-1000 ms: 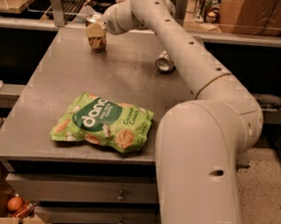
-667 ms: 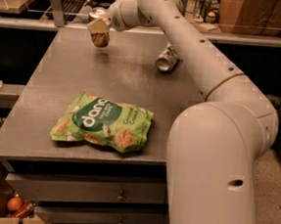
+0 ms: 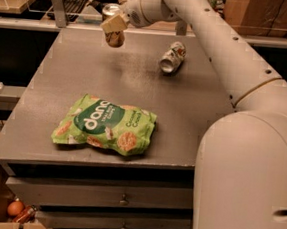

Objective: Move orange can near 7up can

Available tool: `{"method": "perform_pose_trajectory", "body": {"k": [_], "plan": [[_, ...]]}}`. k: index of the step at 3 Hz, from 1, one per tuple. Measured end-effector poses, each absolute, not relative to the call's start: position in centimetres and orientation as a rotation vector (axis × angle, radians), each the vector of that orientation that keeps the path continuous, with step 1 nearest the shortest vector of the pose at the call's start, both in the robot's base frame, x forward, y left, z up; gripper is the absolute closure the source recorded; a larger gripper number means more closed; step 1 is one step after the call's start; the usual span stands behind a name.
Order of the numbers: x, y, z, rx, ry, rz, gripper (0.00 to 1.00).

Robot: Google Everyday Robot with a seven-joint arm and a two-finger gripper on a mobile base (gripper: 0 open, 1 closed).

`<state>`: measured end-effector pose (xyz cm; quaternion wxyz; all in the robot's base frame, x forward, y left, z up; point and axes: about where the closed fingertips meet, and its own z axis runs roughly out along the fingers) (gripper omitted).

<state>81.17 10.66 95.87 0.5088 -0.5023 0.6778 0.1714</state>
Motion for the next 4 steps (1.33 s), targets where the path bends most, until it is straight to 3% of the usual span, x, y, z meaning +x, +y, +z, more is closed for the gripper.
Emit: {"method": "perform_pose_trajectory", "body": {"k": [3,4], "plan": [[79.3,2.3,92.2,-1.220,1.743,0.400,1.00],[79.1,0.2,91.7,-1.203,1.768,0.390,0.82]]}}
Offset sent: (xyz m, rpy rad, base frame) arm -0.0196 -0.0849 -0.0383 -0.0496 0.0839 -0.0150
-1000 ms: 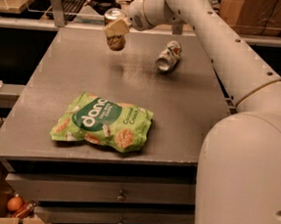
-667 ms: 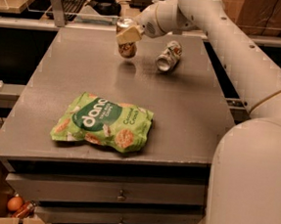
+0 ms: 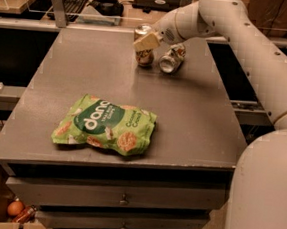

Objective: Move orange can near 7up can

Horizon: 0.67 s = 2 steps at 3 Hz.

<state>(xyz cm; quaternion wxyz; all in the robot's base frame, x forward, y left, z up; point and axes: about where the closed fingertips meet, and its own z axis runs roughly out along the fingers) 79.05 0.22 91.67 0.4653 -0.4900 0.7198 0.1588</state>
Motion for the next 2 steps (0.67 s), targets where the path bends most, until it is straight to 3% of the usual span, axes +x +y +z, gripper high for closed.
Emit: {"method": "perform_pose_trajectory", "body": {"k": [1,2], "plan": [[78.76,-0.89,91.25,-1.191,1.782,0.391,0.51],[78.71,-1.18,91.20,-1.189,1.783,0.394,0.28]]}}
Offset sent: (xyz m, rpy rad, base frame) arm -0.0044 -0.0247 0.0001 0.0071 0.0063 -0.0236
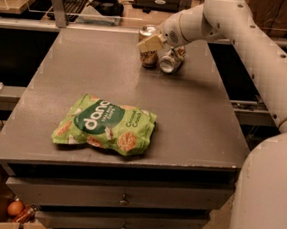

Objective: Move orange can near 7up can

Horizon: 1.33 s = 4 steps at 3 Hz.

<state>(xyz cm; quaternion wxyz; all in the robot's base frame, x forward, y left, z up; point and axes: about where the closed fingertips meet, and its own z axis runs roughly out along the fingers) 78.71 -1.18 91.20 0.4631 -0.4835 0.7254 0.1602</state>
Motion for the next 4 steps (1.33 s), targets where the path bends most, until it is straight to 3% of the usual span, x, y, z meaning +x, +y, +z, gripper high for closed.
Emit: {"method": "perform_pose_trajectory", "body": {"k": [1,3,4], "plan": [[78.6,-1.4,91.4,-1.193,1.779,0.398,0.05],[77.0,-5.4,91.2,-1.171,1.831,0.362,0.00],[73.4,-13.0,93.3,-1.090,1.810,0.346,0.00]]}}
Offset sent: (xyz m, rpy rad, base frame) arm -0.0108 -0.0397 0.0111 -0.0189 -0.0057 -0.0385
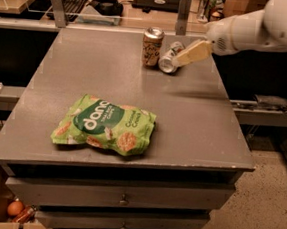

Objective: Move orange can near 7up can

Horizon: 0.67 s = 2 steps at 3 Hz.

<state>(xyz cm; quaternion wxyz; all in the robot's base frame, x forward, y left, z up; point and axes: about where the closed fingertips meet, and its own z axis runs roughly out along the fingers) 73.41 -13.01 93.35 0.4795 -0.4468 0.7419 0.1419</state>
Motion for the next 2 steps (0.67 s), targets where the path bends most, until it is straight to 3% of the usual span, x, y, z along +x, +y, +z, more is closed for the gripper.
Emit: {"method": "perform_pose_trajectory", "body": {"k": [1,2], "plan": [[70.24,-20.91,95.62,-1.037,1.806,0.296,0.00],[69.89,-21.86,95.67,-1.027,1.810,0.290,0.00]]}}
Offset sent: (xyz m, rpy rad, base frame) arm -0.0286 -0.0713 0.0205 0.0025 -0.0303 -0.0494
